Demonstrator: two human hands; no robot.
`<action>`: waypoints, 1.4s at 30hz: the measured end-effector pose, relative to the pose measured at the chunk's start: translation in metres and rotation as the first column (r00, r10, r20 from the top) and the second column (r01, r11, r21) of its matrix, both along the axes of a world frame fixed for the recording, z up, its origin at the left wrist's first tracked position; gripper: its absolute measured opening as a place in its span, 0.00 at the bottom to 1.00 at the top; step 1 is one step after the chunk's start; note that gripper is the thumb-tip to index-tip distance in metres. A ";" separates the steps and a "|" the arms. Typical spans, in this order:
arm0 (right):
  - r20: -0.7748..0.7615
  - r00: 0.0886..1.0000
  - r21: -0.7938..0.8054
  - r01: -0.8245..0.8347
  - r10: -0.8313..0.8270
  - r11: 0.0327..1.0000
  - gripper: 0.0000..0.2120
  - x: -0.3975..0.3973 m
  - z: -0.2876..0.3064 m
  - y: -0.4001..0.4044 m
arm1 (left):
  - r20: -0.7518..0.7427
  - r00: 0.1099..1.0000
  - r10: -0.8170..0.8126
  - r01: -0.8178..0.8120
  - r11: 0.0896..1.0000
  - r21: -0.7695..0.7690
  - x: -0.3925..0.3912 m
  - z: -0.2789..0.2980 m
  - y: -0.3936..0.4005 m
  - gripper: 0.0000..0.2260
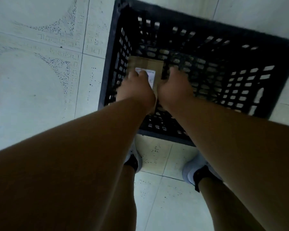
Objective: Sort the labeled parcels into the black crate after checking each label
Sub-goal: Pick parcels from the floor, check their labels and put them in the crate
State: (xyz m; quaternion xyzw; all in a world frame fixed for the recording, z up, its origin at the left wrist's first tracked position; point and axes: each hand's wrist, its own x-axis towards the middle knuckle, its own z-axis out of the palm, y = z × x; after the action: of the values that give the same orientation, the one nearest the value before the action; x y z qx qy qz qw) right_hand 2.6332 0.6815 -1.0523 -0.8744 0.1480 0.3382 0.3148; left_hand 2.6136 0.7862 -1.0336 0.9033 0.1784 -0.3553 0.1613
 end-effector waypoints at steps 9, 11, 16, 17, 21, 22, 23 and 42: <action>0.350 0.934 0.089 0.046 -0.074 0.995 0.30 0.009 0.278 -0.054 | 0.420 0.887 0.191 -0.057 0.949 -0.311 0.005 0.264 -0.038 0.16; 0.386 0.918 0.099 0.058 -0.092 0.993 0.31 0.006 0.358 -0.067 | 0.505 0.856 0.109 0.063 0.948 -0.313 0.001 0.344 -0.045 0.15; 0.528 0.845 0.152 0.001 -0.083 0.988 0.29 0.013 0.546 -0.104 | 0.718 0.692 0.078 0.241 0.912 -0.332 0.004 0.516 -0.066 0.14; 0.584 0.808 0.148 -0.005 -0.083 0.989 0.29 0.020 0.584 -0.110 | 0.760 0.640 0.111 0.253 0.904 -0.346 0.011 0.546 -0.071 0.14; 0.815 0.552 0.134 0.115 -0.175 0.984 0.29 0.037 0.708 -0.149 | 0.847 0.490 0.208 0.392 0.815 -0.427 0.053 0.651 -0.107 0.12; 0.831 0.509 0.156 0.169 -0.222 0.973 0.29 0.029 0.726 -0.161 | 0.854 0.483 0.193 0.442 0.788 -0.428 0.054 0.669 -0.119 0.12; 0.836 0.479 0.179 0.223 -0.268 0.958 0.29 0.017 0.738 -0.172 | 0.855 0.485 0.182 0.482 0.761 -0.435 0.052 0.682 -0.130 0.11; 0.758 0.324 0.224 0.685 -0.566 0.693 0.38 -0.229 0.807 -0.490 | 0.873 0.480 -0.089 0.845 0.313 -0.433 -0.082 0.751 -0.471 0.14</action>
State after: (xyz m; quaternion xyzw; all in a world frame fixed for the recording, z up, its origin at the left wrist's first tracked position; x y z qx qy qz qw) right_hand 2.4046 0.1915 -0.2454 -0.8205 0.3437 -0.2378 0.3900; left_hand 2.5320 0.3148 -0.2825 0.7606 -0.4055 -0.0399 0.5054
